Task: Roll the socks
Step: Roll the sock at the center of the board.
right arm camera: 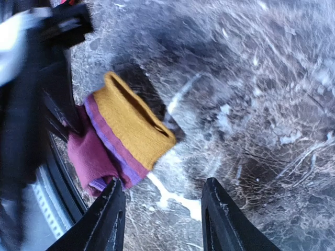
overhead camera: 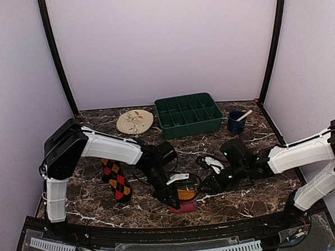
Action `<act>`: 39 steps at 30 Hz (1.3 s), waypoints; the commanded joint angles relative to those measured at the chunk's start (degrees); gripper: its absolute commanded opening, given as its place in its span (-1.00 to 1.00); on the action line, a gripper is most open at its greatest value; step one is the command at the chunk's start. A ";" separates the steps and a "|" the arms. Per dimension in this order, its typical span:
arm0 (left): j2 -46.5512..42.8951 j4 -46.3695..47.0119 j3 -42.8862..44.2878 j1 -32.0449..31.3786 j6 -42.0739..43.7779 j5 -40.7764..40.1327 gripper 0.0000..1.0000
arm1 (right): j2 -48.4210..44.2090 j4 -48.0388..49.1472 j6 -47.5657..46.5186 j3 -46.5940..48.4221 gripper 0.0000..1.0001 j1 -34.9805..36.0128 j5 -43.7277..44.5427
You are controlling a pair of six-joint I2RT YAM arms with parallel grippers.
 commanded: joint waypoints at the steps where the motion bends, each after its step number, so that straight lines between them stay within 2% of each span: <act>1: 3.33 -6.95 2.33 0.22 1.48 0.74 -1.00 | -3.18 -0.50 -0.82 0.30 -0.09 6.28 13.85; 10: 6.34 -10.20 5.55 1.70 2.01 3.59 -1.00 | -4.60 -4.18 -1.76 1.12 -0.10 17.43 29.00; 23: 9.26 -13.39 8.69 3.03 3.21 6.80 -1.00 | -0.69 -6.37 -7.70 5.89 -0.11 32.87 42.67; 31: 10.59 -15.05 10.02 3.22 3.94 8.34 -1.00 | 6.19 -7.64 -13.00 9.92 -0.10 37.55 46.24; 39: 12.17 -16.62 11.18 3.38 4.65 9.74 -1.00 | 11.22 -8.27 -18.63 12.27 -0.10 38.11 50.50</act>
